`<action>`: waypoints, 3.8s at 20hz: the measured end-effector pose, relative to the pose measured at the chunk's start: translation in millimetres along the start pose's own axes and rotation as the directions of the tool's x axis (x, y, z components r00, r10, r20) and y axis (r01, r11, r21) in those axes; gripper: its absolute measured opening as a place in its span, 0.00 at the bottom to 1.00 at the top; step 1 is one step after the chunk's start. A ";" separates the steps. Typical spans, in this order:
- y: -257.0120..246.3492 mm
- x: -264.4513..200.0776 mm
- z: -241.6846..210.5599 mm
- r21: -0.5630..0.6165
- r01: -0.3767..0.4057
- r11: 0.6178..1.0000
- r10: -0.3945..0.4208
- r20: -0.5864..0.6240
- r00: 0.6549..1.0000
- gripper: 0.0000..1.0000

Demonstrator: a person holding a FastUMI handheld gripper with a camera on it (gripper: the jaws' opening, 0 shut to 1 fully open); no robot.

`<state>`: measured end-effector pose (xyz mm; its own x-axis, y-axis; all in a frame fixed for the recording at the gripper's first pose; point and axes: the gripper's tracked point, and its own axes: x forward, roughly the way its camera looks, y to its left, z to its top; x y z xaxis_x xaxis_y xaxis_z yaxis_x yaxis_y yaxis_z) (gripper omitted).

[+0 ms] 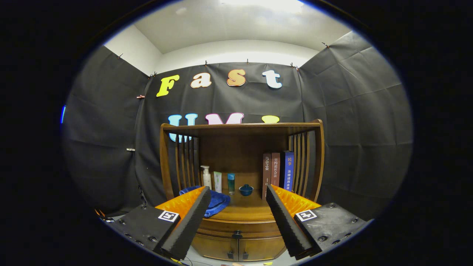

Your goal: Pull open the drawer, take out the items inside it, and place them on the countertop above the cabinet.

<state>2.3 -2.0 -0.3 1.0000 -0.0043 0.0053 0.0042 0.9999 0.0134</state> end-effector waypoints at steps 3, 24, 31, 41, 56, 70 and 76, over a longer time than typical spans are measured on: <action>-2.5 0.0 1.1 0.001 0.005 1.000 -0.005 0.004 1.000 0.99; 0.6 17.1 -17.7 -0.002 -0.002 1.000 0.002 -0.021 1.000 0.99; 9.2 24.8 -37.3 0.006 -0.013 1.000 0.013 -0.051 0.999 0.99; 13.2 38.3 -52.9 0.001 -0.014 1.000 0.014 -0.077 0.997 0.99; 8.0 88.2 -253.4 0.127 0.052 0.991 -0.006 -0.335 0.942 1.00; 2.1 121.1 -360.8 0.024 0.090 0.996 -0.064 -0.523 0.850 0.46; 4.4 108.2 -359.2 0.012 0.084 0.996 -0.065 -0.532 0.844 0.39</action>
<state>112.5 6.8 -358.9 0.8468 -0.0616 -0.5283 0.0886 0.9957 0.0260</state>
